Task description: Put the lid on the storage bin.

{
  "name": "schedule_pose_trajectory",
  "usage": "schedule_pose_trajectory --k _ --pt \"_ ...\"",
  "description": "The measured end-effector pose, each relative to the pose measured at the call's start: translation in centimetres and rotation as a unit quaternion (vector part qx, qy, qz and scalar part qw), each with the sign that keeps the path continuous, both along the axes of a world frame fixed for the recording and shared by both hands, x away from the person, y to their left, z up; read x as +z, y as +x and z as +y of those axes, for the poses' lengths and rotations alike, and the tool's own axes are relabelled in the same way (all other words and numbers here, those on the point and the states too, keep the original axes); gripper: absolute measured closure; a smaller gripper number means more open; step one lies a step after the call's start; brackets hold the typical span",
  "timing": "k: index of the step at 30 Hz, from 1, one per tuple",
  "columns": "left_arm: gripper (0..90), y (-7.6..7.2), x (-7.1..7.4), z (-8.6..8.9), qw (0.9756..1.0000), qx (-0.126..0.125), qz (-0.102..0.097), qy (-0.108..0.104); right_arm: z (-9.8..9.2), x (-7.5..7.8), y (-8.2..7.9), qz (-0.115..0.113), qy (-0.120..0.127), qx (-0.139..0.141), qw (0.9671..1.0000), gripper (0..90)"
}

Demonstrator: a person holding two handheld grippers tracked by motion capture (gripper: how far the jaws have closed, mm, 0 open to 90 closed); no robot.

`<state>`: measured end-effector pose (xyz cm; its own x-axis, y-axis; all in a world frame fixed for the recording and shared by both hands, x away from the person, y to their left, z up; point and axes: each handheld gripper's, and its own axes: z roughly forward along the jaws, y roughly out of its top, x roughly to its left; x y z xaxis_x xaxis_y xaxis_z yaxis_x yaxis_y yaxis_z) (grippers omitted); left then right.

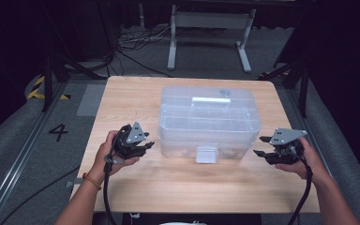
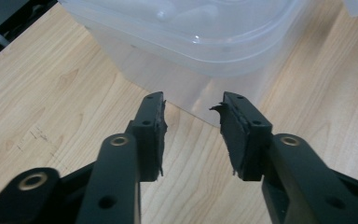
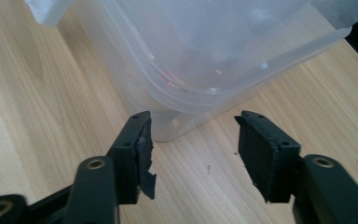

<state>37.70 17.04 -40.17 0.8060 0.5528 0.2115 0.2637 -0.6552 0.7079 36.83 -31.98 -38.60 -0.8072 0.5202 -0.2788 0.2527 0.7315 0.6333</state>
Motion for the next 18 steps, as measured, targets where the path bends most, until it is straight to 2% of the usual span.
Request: schedule_pose_trajectory --k 1,2,3,4,5,8,11,13,16,18 --pt "55.7 -0.1 -0.1 0.2 1.0 0.002 0.0 0.003 0.1 0.0 0.1 -0.003 -0.002 -0.007 1.0 38.4" --pt "52.5 -0.1 -0.1 0.2 1.0 0.002 0.0 0.003 0.1 0.0 0.1 -0.003 -0.002 -0.007 1.0 38.4" --pt "52.5 -0.2 -0.2 0.3 1.0 0.005 -0.001 0.005 0.2 -0.1 0.2 -0.003 -0.006 -0.014 0.9999 34.7" --pt "47.6 -0.3 -0.2 0.4 0.9999 0.009 0.001 0.008 0.2 0.0 0.3 -0.003 -0.009 -0.02 0.9998 33.3" --pt "47.8 -0.4 -0.3 0.5 0.9998 0.004 0.013 0.012 0.3 0.1 0.4 -0.004 -0.012 -0.02 0.9997 31.9" --pt "47.0 -0.8 -0.7 0.6 0.999 0.002 0.022 0.038 0.3 0.4 0.3 0.001 -0.01 -0.03 0.9995 30.7" --pt "40.9 -1.2 -1.1 0.7 0.998 0.012 0.024 0.057 -0.3 0.4 0.0 0.004 -0.028 -0.039 0.9989 28.9" --pt "36.8 -1.4 -1.5 0.9 0.9977 0.012 0.032 0.058 -0.8 0.3 -0.2 0.009 -0.025 -0.046 0.9986 28.9" --pt "32.6 -1.6 -2.2 1.1 0.9963 0.028 0.035 0.074 -1.5 -0.1 -0.3 0.011 -0.022 -0.056 0.9981 28.9" --pt "31.6 -1.8 -2.4 1.2 0.9962 0.03 0.037 0.073 -1.7 -0.3 -0.4 0.014 -0.022 -0.057 0.998 28.9"
